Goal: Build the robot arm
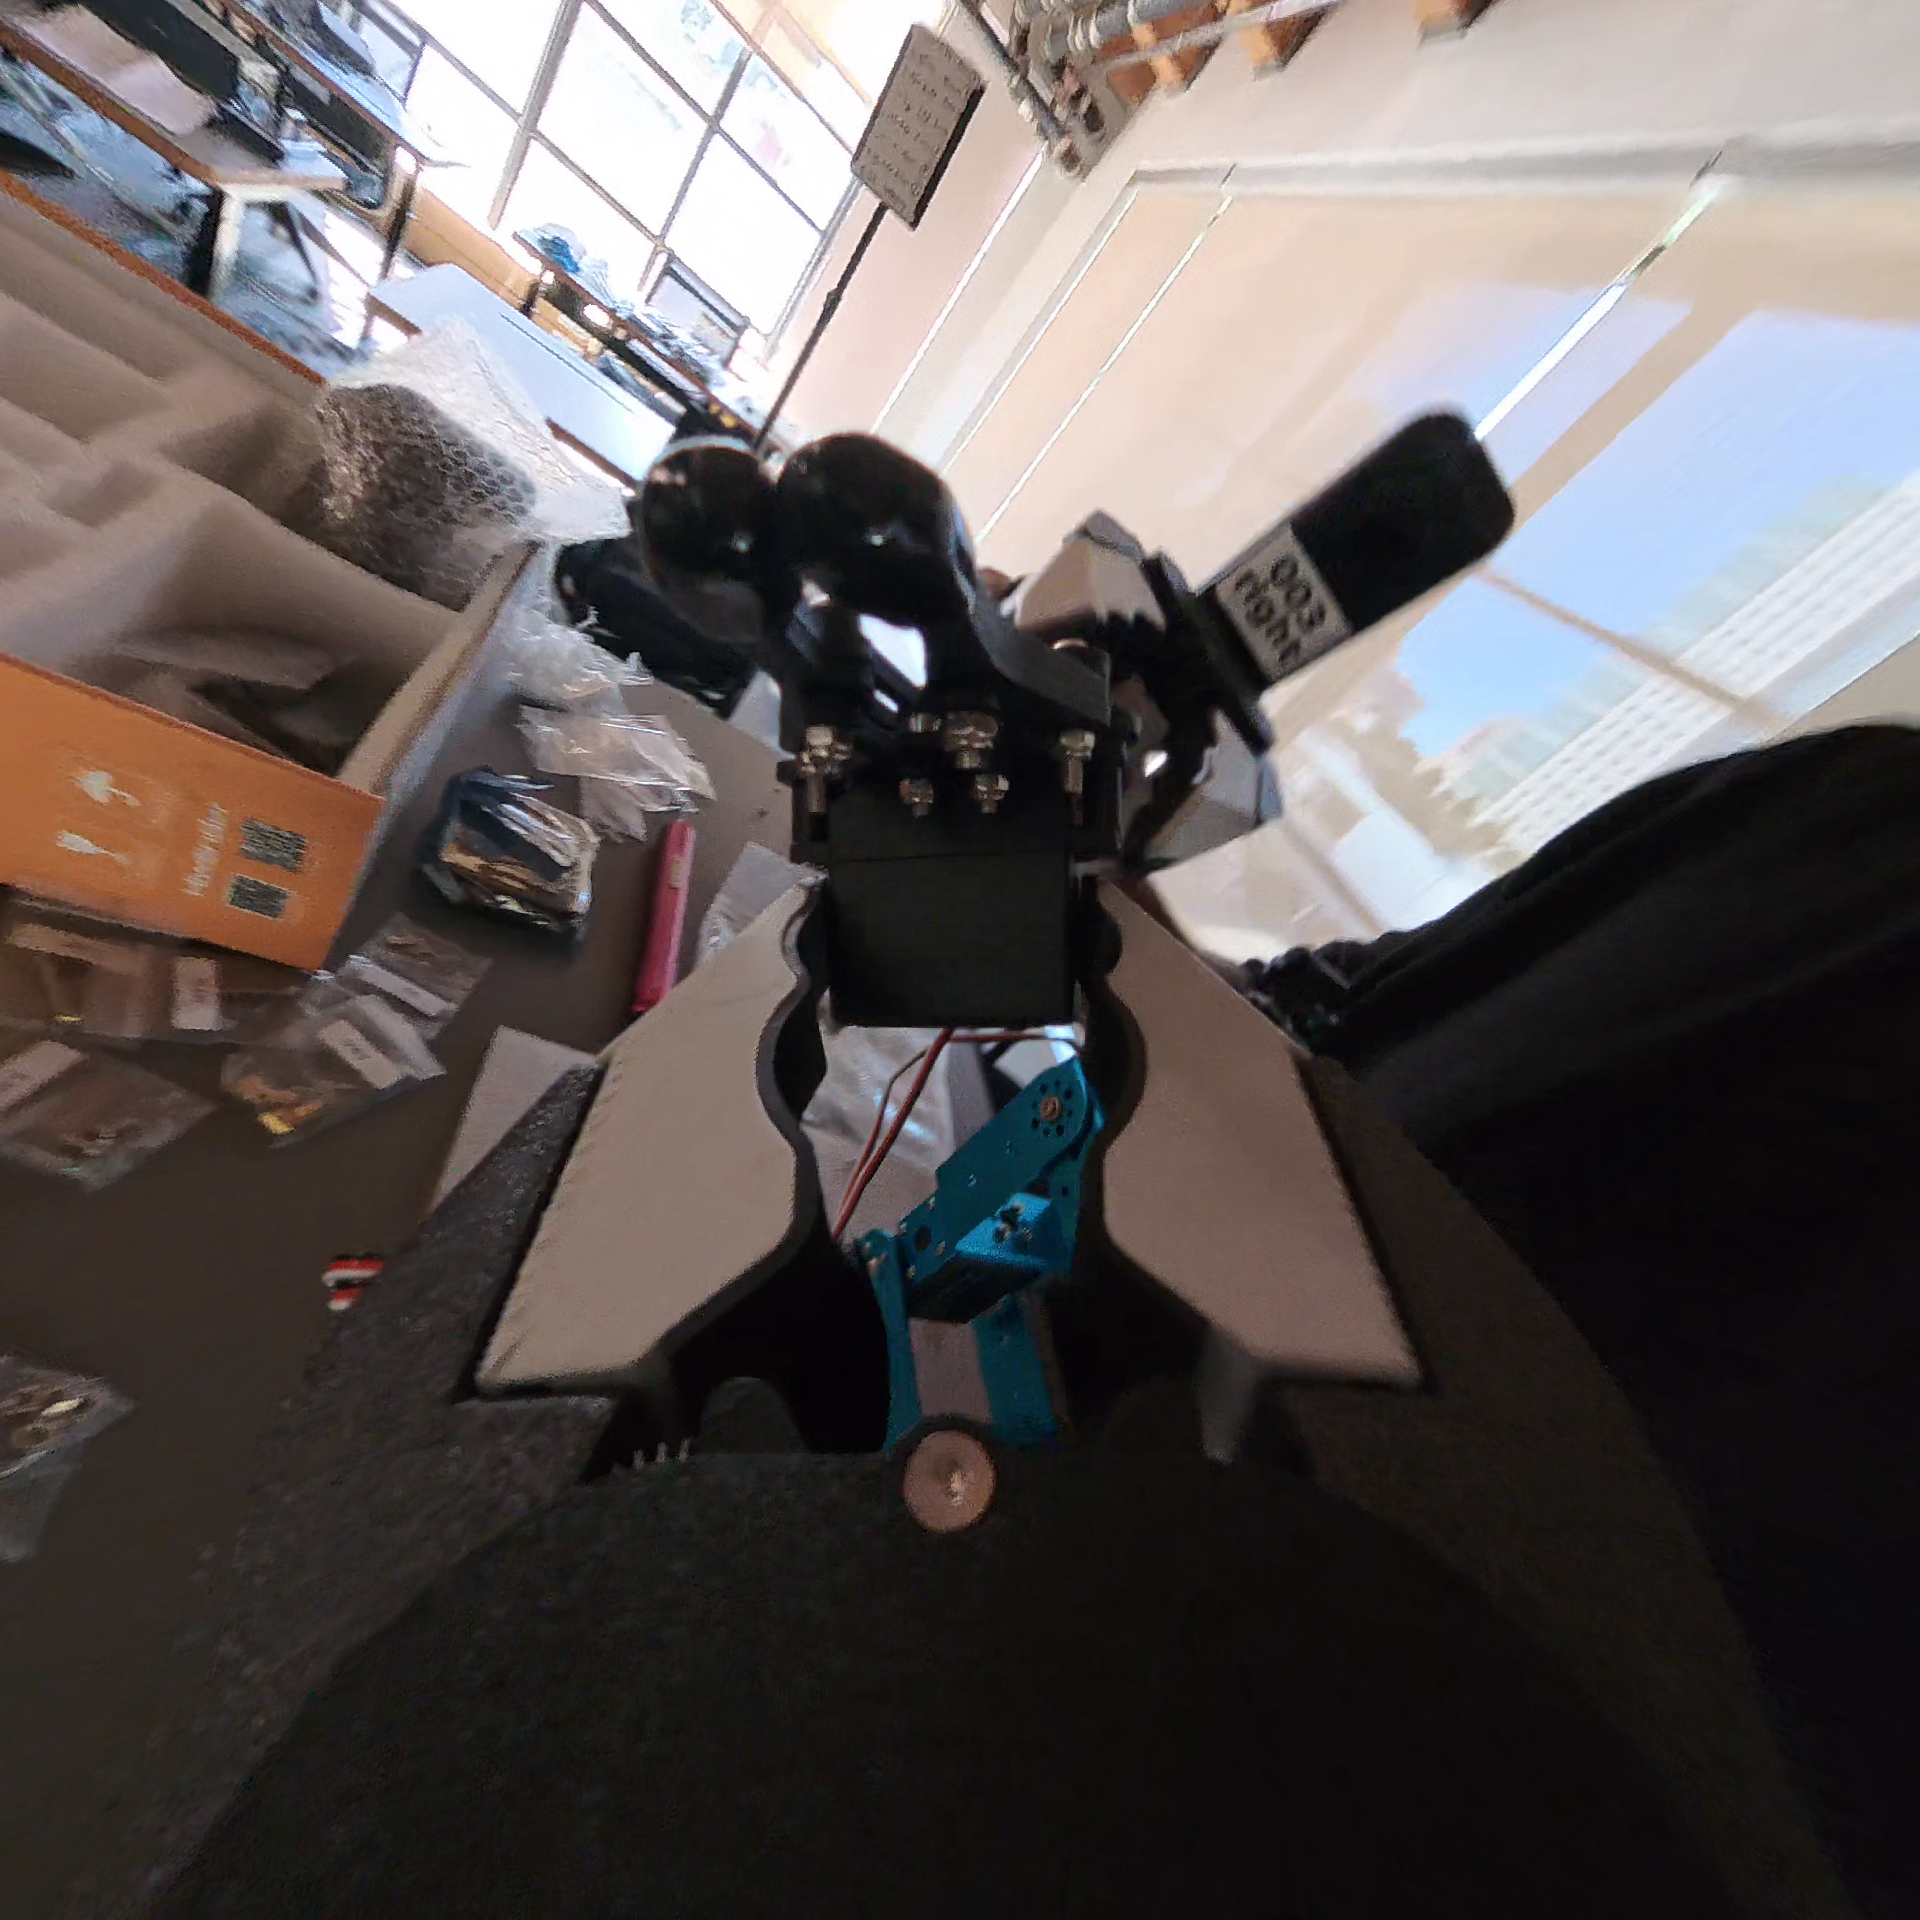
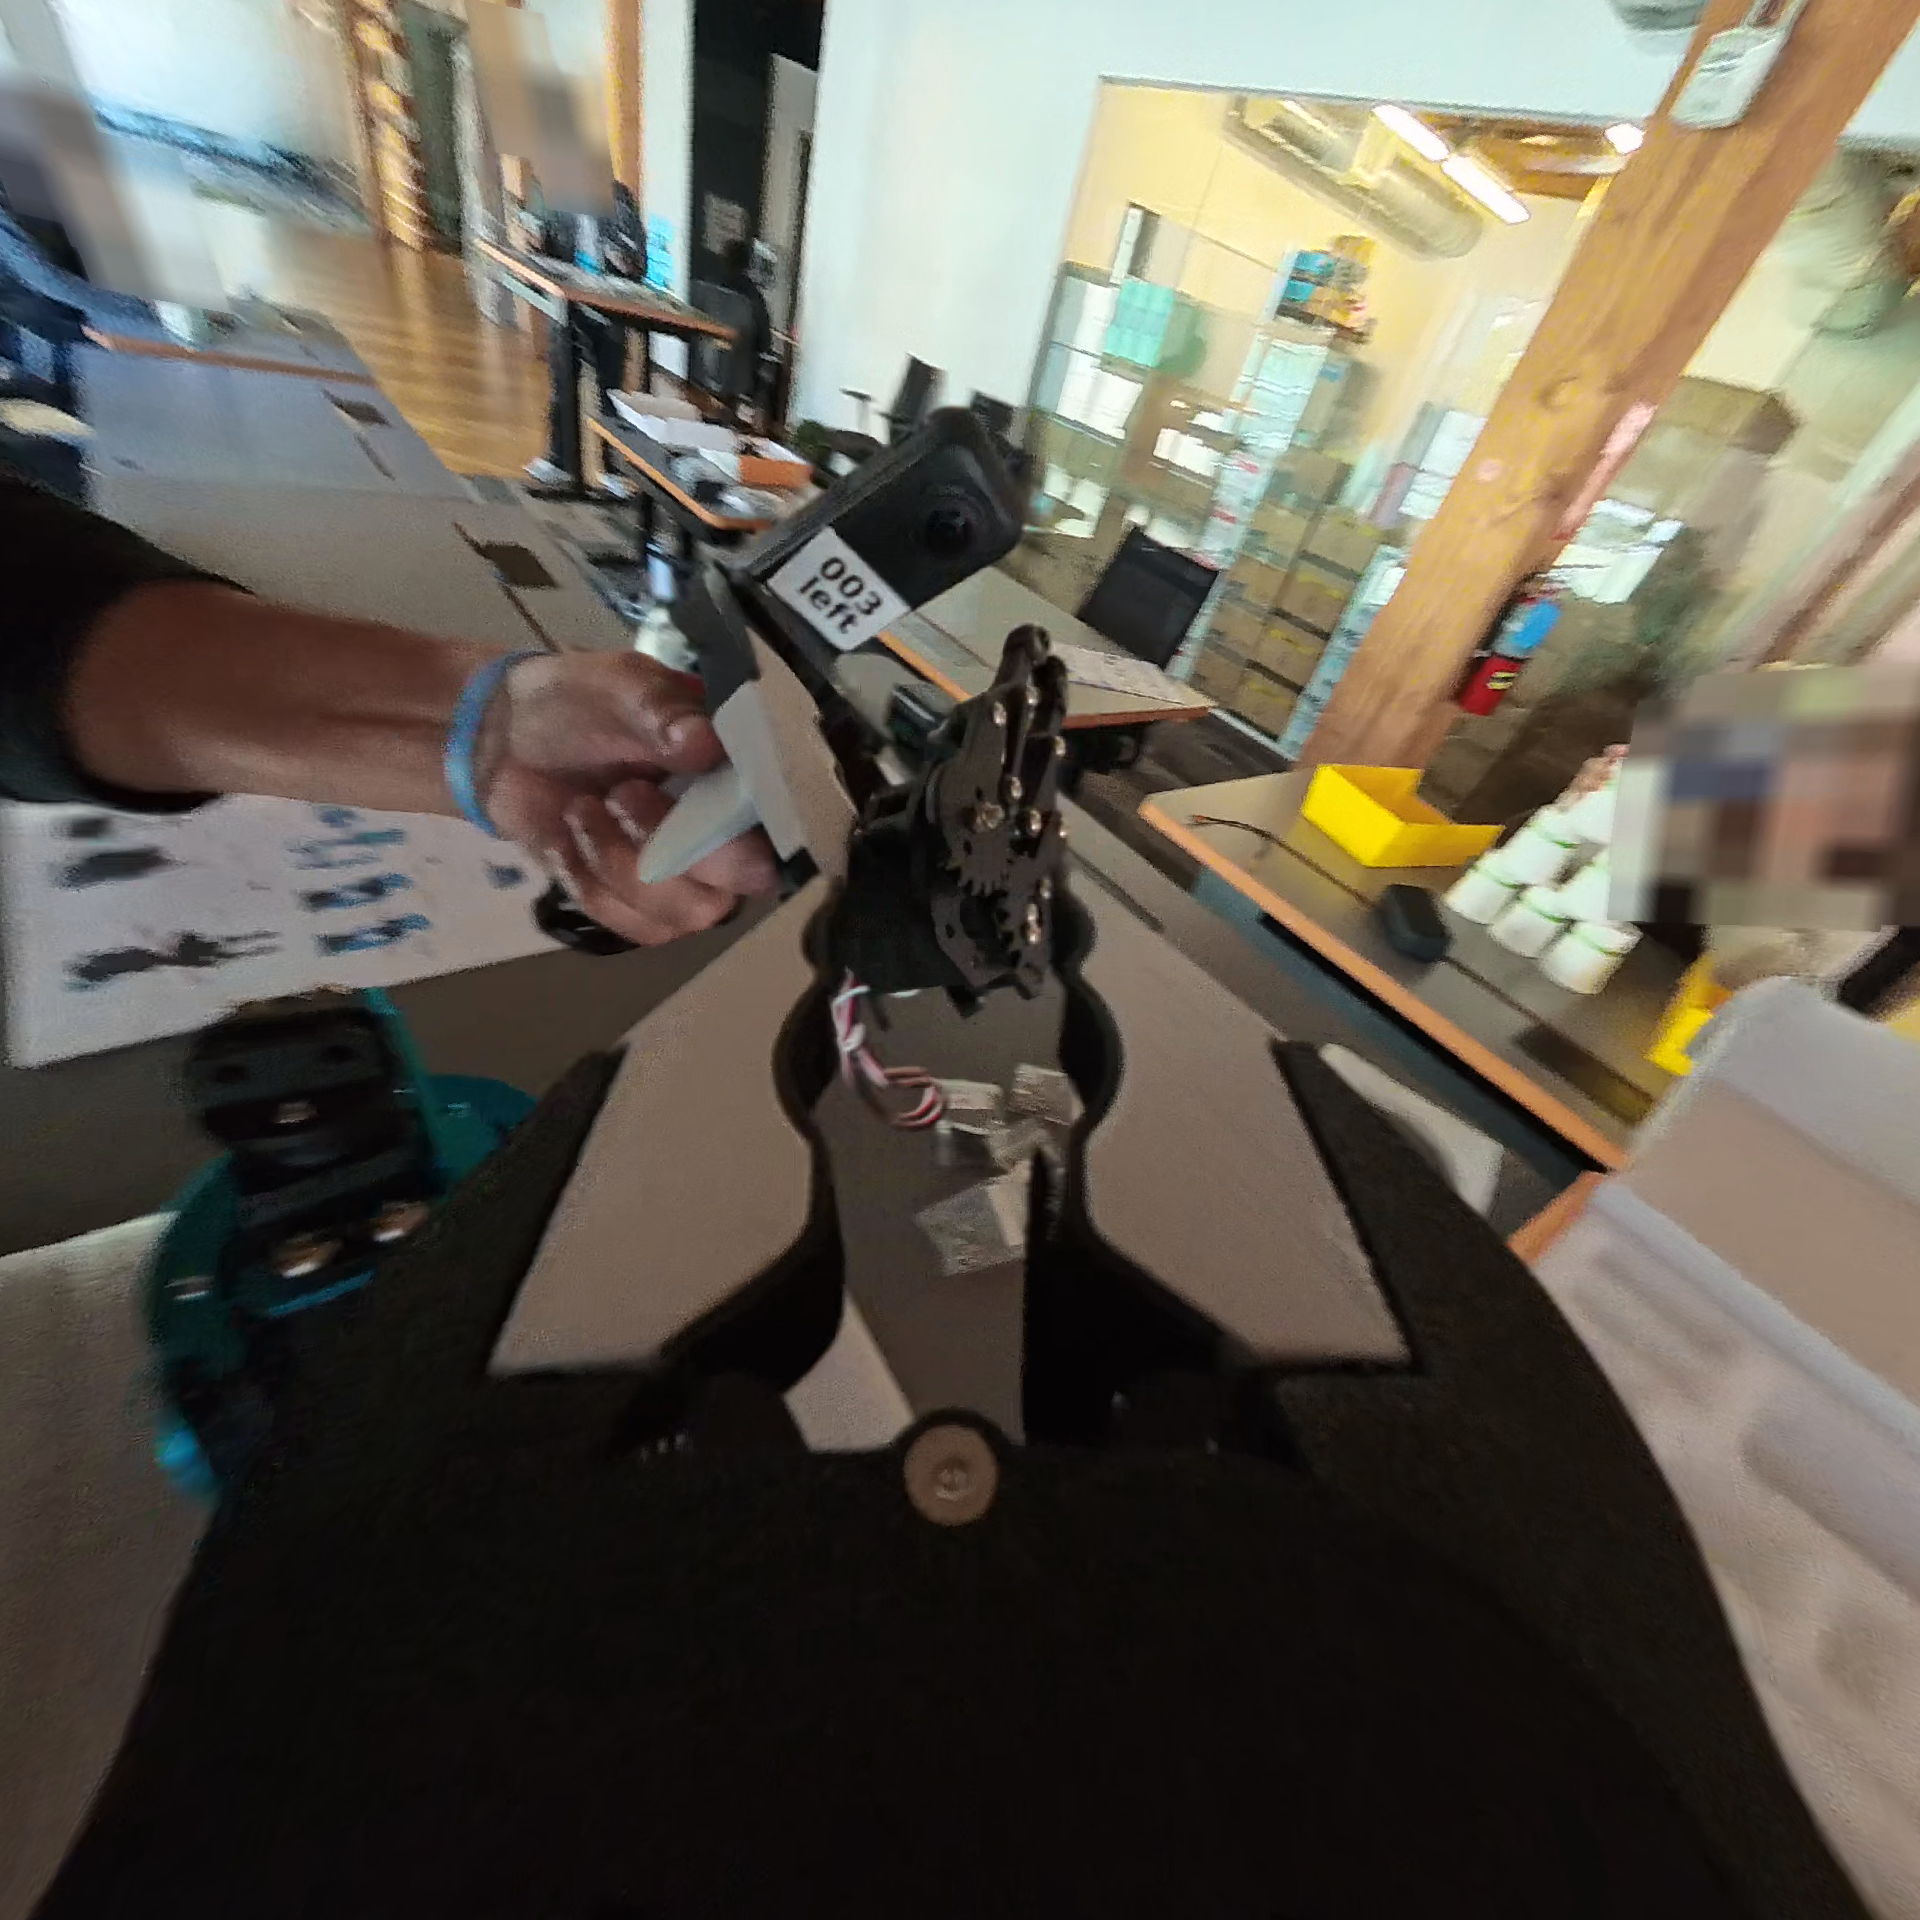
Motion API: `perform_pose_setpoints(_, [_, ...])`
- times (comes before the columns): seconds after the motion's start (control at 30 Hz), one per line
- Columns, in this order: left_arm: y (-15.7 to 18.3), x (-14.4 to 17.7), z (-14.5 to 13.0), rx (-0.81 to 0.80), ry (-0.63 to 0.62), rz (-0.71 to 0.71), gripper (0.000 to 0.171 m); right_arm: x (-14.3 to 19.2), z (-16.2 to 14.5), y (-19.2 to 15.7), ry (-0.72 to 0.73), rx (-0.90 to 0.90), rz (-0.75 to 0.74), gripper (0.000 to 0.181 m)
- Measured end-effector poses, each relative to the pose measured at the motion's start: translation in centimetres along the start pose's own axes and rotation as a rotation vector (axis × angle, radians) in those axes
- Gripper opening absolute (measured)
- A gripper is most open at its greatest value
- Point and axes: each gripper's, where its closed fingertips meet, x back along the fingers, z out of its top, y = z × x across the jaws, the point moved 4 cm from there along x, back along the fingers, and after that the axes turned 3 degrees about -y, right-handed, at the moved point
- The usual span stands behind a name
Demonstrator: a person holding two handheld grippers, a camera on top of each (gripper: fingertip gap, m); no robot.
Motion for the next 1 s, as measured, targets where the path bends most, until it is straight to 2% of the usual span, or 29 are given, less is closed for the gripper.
perform_pose_setpoints(0.07, [1.2, 0.5, -0.1, -0.109, -0.034, 0.049, 0.047, 1.5, 0.5, -0.3, 0.017, -0.073, 0.071, 0.048])
perform_pose_setpoints(0.17, [3.4, 1.0, -0.1, -0.263, -0.127, 0.129, 0.046, 4.0, 0.6, -0.4, 0.023, -0.171, 0.149, 0.049])
perform_pose_setpoints(0.37, [8.2, 0.5, -0.4, -0.447, -0.351, 0.277, 0.047, 7.6, -0.7, -4.3, 0.034, -0.298, 0.419, 0.057])
perform_pose_setpoints(0.47, [9.7, -0.2, -0.8, -0.495, -0.45, 0.357, 0.047, 7.0, -2.6, -5.9, -0.002, -0.244, 0.418, 0.056])
perform_pose_setpoints(0.57, [10.5, -1.1, -0.9, -0.501, -0.497, 0.414, 0.047, 6.5, -1.7, -7.1, 0.097, -0.257, 0.495, 0.046])
perform_pose_setpoints(0.67, [11.3, -1.3, -1.2, -0.487, -0.559, 0.449, 0.047, 5.7, -1.0, -7.1, 0.15, -0.237, 0.497, 0.041])
perform_pose_setpoints(0.77, [11.8, -1.5, -1.3, -0.465, -0.581, 0.477, 0.047, 4.9, -0.6, -7.4, 0.159, -0.225, 0.54, 0.042])
perform_pose_setpoints(0.9, [11.8, -2.3, -1.5, -0.493, -0.608, 0.496, 0.047, 4.2, -0.7, -7.4, 0.168, -0.19, 0.523, 0.022])
perform_pose_setpoints(1.0, [11.6, -2.7, -1.9, -0.503, -0.628, 0.505, 0.047, 4.3, -0.9, -7.5, 0.177, -0.196, 0.526, 0.02])
